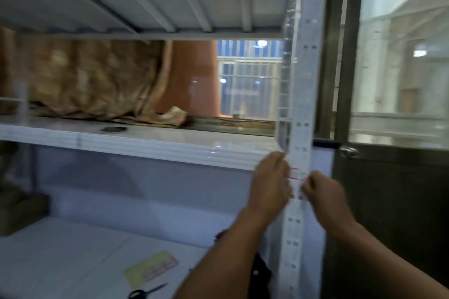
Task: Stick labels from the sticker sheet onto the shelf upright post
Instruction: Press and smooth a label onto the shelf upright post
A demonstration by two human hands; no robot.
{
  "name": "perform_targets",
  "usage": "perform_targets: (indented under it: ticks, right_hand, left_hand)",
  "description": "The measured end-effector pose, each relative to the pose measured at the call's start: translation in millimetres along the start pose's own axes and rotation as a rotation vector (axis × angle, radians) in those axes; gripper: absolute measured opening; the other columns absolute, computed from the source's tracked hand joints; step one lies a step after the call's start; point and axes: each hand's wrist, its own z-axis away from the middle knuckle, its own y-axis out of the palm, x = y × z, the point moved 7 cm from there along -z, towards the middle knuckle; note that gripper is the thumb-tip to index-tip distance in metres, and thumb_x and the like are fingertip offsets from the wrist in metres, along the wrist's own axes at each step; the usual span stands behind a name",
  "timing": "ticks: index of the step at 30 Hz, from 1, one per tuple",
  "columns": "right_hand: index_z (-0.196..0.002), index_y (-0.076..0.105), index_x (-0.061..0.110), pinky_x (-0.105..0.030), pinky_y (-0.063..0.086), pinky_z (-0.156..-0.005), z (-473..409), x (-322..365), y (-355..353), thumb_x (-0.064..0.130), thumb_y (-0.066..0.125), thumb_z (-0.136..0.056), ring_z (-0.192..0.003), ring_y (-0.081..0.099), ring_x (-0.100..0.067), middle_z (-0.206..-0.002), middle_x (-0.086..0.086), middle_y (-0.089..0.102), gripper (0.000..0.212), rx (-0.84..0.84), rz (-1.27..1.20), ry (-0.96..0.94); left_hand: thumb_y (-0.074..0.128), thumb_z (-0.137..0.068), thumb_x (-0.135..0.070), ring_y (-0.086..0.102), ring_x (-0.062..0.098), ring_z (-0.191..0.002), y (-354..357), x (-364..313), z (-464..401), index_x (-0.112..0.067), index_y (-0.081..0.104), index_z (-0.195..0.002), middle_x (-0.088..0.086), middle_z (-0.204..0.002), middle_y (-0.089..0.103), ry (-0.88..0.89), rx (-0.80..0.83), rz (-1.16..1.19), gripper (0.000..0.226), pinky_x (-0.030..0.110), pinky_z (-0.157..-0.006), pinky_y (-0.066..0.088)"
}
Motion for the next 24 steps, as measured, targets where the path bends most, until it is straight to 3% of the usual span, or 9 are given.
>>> perform_targets:
  ticks: [5,9,13,15,18,21,24]
  right_hand:
    - [-0.070,0.051,0.016,-0.052,0.052,-0.060,0.6,-9.5,3.3,0.014,0.062,-0.093,-0.061,0.059,-0.026,-0.067,-0.004,0.059,0.025,-0.002,-0.074,0.119]
    - [-0.070,0.056,0.012,-0.049,0.056,-0.059,0.5,-14.5,0.8,0.023,0.064,-0.092,-0.058,0.061,-0.026,-0.066,-0.006,0.061,0.026,0.048,-0.034,0.267]
    - [-0.064,0.053,0.006,-0.043,0.051,-0.053,12.3,-18.2,-1.3,0.032,0.053,-0.099,-0.046,0.049,-0.024,-0.055,-0.007,0.054,0.043,0.076,0.015,0.289]
    - [-0.060,0.050,0.005,-0.047,0.050,-0.052,19.3,-13.5,-1.4,0.032,0.046,-0.102,-0.044,0.044,-0.021,-0.051,-0.007,0.050,0.050,0.091,0.002,0.247]
    - [-0.067,0.059,0.013,-0.050,0.053,-0.055,23.9,-1.0,-0.9,0.039,0.043,-0.100,-0.049,0.055,-0.015,-0.058,0.001,0.058,0.045,0.142,-0.024,0.043]
    - [-0.091,0.067,0.018,-0.031,0.055,-0.069,25.1,20.4,-6.0,0.016,0.060,-0.093,-0.078,0.061,-0.007,-0.091,0.010,0.062,0.008,0.166,-0.003,-0.270]
    - [-0.109,0.066,0.019,-0.026,0.045,-0.078,16.7,23.5,-13.6,0.012,0.070,-0.089,-0.100,0.051,-0.012,-0.111,0.010,0.052,0.021,0.107,0.014,-0.290]
  left_hand:
    - [0.071,-0.067,-0.002,0.055,0.034,-0.110,-3.8,-3.6,-0.6,-0.008,0.057,-0.087,0.015,-0.116,0.058,-0.013,0.013,-0.034,0.026,0.043,-0.093,0.044]
    - [0.069,-0.076,-0.005,0.054,0.030,-0.108,-1.9,-2.1,-1.6,-0.009,0.056,-0.090,0.010,-0.110,0.057,-0.038,0.035,-0.099,0.020,0.042,-0.092,0.042]
    - [0.069,-0.080,-0.012,0.051,0.026,-0.091,-3.4,0.4,-7.8,-0.012,0.054,-0.091,0.005,-0.097,0.054,-0.037,0.044,-0.134,0.019,0.042,-0.085,0.042]
    - [0.071,-0.082,-0.018,0.051,0.026,-0.088,-2.3,1.3,-10.8,-0.013,0.055,-0.093,0.005,-0.097,0.055,-0.034,0.041,-0.156,0.020,0.041,-0.083,0.041]
    - [0.075,-0.082,-0.025,0.050,0.025,-0.088,-0.2,3.2,-14.9,-0.015,0.055,-0.094,0.004,-0.097,0.055,-0.031,0.036,-0.182,0.025,0.040,-0.081,0.039]
    - [0.079,-0.078,-0.028,0.050,0.024,-0.088,-0.2,5.1,-19.7,-0.016,0.054,-0.092,0.002,-0.095,0.055,-0.027,0.037,-0.205,0.031,0.038,-0.078,0.037]
    - [0.082,-0.076,-0.032,0.048,0.022,-0.085,-0.3,6.7,-25.2,-0.018,0.053,-0.090,0.000,-0.093,0.054,-0.023,0.044,-0.226,0.035,0.036,-0.075,0.034]
